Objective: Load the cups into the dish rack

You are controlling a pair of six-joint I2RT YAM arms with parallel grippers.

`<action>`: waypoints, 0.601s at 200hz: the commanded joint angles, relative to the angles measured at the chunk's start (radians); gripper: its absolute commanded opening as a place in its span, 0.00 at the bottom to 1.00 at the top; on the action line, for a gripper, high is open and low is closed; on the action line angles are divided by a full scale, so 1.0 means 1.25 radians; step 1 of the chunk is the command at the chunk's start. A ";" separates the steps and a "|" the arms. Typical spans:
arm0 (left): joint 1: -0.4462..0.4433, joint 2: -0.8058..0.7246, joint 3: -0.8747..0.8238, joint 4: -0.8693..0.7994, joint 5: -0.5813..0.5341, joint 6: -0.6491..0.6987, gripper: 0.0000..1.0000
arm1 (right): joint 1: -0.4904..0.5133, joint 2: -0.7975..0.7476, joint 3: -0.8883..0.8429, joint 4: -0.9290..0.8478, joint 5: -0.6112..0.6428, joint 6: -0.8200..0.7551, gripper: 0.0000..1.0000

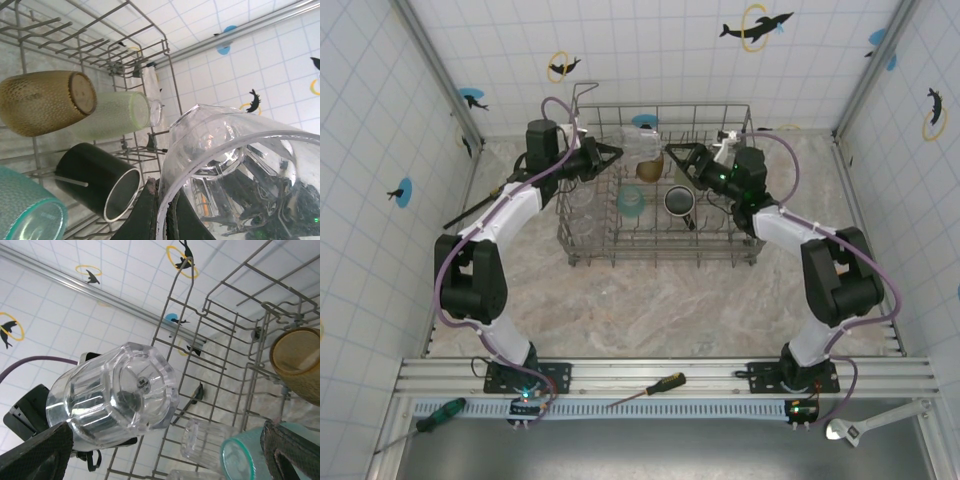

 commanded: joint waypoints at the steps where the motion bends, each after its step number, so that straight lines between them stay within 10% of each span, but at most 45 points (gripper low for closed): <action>1: 0.007 0.000 -0.012 0.101 0.047 -0.060 0.00 | 0.013 0.028 0.040 0.090 -0.009 0.059 1.00; 120: 0.007 -0.003 -0.034 0.152 0.067 -0.105 0.00 | 0.044 0.140 0.147 0.225 -0.016 0.206 1.00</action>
